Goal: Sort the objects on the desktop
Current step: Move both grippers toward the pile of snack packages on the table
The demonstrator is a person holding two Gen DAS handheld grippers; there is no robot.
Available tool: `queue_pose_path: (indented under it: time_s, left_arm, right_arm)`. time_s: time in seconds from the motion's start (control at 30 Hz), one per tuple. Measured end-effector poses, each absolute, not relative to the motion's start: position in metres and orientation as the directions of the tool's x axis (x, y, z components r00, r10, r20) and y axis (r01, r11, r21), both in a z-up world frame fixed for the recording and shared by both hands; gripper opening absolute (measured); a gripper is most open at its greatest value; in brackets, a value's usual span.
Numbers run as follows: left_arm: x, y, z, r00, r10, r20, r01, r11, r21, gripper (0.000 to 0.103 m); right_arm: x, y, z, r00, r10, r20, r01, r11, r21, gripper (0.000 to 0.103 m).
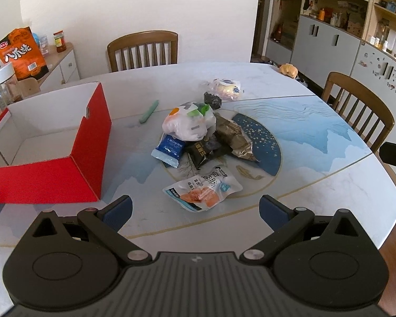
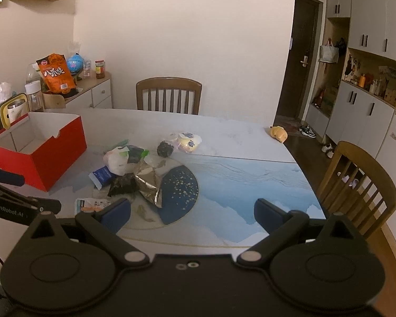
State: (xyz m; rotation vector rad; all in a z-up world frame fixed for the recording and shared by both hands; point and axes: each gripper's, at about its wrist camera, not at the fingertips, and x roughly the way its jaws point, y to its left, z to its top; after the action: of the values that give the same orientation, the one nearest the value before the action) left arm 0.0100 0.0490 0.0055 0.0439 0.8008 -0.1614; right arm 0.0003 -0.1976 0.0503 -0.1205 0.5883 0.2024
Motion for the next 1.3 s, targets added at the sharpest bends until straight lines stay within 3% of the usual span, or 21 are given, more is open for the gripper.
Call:
queue_pose_path:
  time_s: [0.7,1.03,1.3]
  left_arm:
    - [0.016,0.057,-0.004,0.687,-0.171,-0.706,0.163,0.983,-0.08,0.103]
    - [0.042,0.044,-0.023,0.69,-0.175,-0.702,0.154,0.984,-0.094,0.103]
    - [0.068,0.026,-0.048,0.688,-0.203,-0.697,0.247,0.968,-0.037,0.103]
  right_arm:
    - [0.03,-0.172,0.047,0.815,0.204,-0.543,-0.285,0.956,-0.069,0.1]
    - [0.079,-0.165,0.015,0.774,0.279,-0.569,-0.375,0.926,-0.055,0.099]
    - [0.116,-0.165,-0.01,0.732,0.319,-0.603,-0.438,0.897,-0.057,0.099]
